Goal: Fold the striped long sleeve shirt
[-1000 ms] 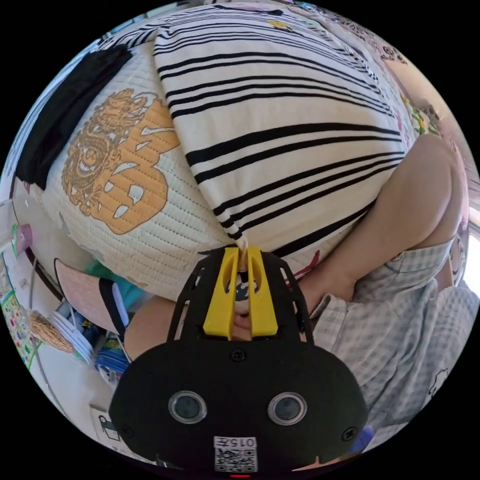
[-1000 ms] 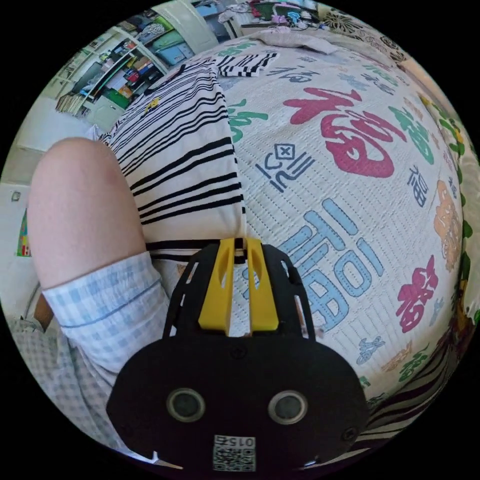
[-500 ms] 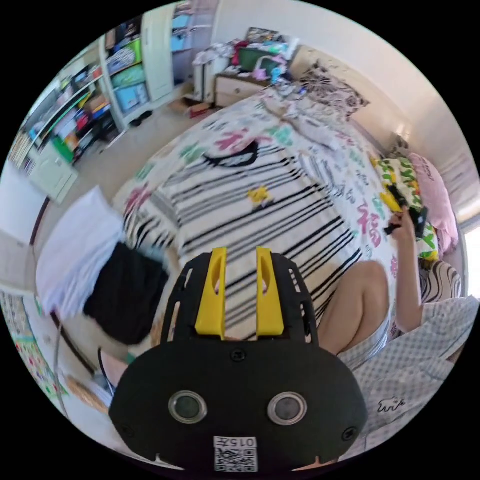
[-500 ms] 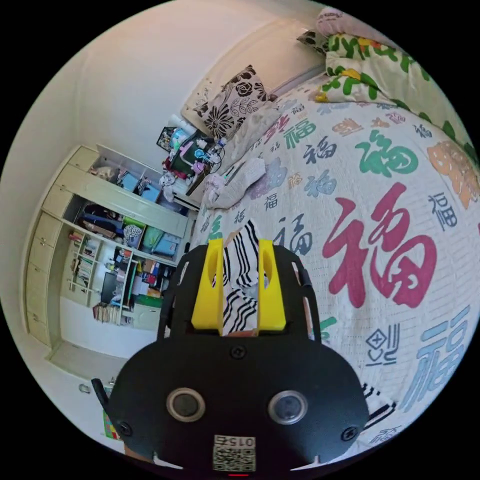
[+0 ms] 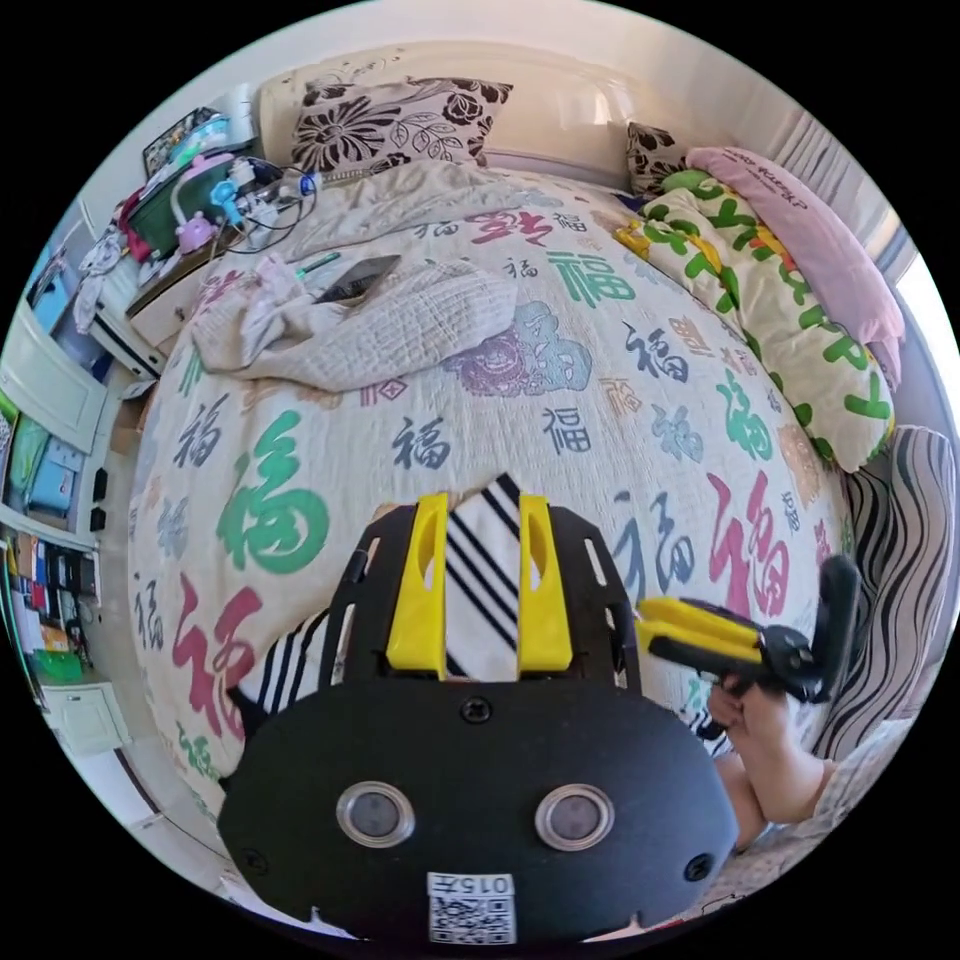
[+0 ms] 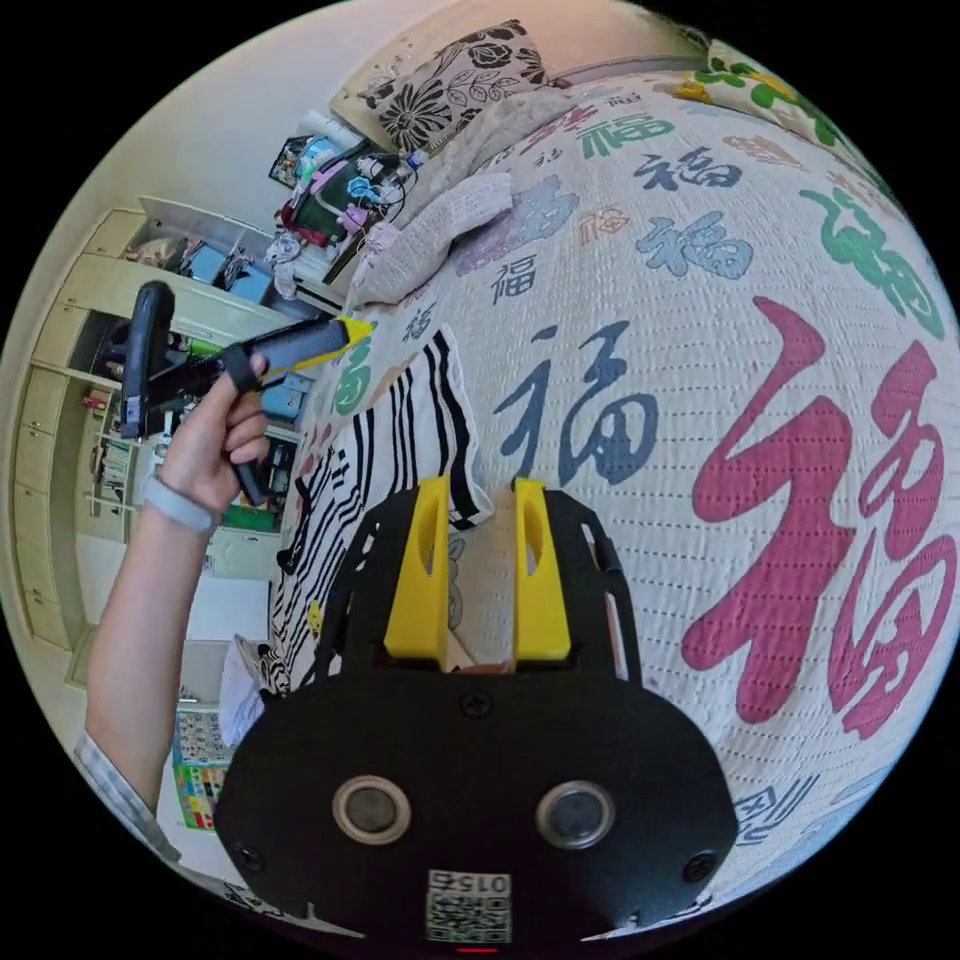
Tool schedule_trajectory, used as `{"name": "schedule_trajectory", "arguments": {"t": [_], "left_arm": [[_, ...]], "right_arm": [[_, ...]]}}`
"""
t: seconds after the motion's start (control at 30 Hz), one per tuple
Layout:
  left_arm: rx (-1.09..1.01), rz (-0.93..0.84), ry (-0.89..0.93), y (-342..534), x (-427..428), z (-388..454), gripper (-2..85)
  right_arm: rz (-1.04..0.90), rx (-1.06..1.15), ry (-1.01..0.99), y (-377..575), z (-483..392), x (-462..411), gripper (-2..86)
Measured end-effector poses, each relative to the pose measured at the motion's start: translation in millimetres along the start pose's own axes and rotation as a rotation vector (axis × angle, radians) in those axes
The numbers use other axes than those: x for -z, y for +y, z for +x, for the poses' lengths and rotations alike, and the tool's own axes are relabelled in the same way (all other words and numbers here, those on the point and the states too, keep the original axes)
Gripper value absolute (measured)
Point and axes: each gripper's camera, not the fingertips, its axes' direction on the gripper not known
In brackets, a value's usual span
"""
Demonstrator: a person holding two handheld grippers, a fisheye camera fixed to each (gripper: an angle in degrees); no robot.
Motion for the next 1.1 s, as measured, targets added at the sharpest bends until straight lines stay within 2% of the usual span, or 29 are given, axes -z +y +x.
{"name": "schedule_trajectory", "arguments": {"t": [0.13, 0.27, 0.37, 0.5, 0.57, 0.63, 0.83, 0.9, 0.97, 1.03, 1.1], "left_arm": [[-0.010, -0.111, -0.016, -18.2, -54.3, 0.0, 8.8], [0.007, -0.044, 0.043, -10.7, -46.3, -14.3, 3.0], [0.035, 0.109, 0.093, 17.6, -2.0, -41.1, 1.6], [0.153, 0.369, 0.103, 112.9, 82.9, -98.9, 0.9], [0.234, 0.419, 0.077, 167.9, 106.1, -124.0, 0.7], [0.360, 0.455, 0.088, 242.1, 118.7, -152.5, 0.5], [0.666, 0.433, 0.143, 373.0, 98.5, -187.5, 0.3], [0.724, 0.436, 0.147, 396.6, 98.8, -190.3, 0.5], [0.760, 0.472, 0.148, 416.2, 107.0, -191.7, 0.9], [0.810, 0.496, 0.105, 432.5, 123.5, -197.6, 3.7], [0.797, 0.542, 0.081, 434.3, 137.8, -200.6, 4.8]], "right_arm": [[-0.042, 0.107, 0.113, -1.2, -24.2, -15.1, 5.2], [-0.035, 0.119, 0.066, 0.1, -30.4, -18.4, 1.7], [0.031, 0.208, 0.039, 6.1, -48.6, -8.8, 0.8], [0.064, 0.509, -0.052, 23.9, -99.4, -0.4, 0.2], [-0.017, 0.675, -0.103, 33.8, -126.9, -7.6, 0.0], [-0.183, 0.849, -0.167, 51.3, -161.6, -28.9, -0.1], [-0.538, 1.095, -0.040, 94.1, -213.5, -88.2, 1.6], [-0.555, 1.092, -0.033, 95.2, -213.8, -90.7, 2.9], [-0.490, 1.008, -0.039, 83.7, -209.5, -86.4, 3.6], [-0.324, 0.839, -0.102, 63.5, -204.8, -78.1, 4.0], [-0.243, 0.772, -0.083, 57.5, -208.8, -80.3, 4.4]]}}
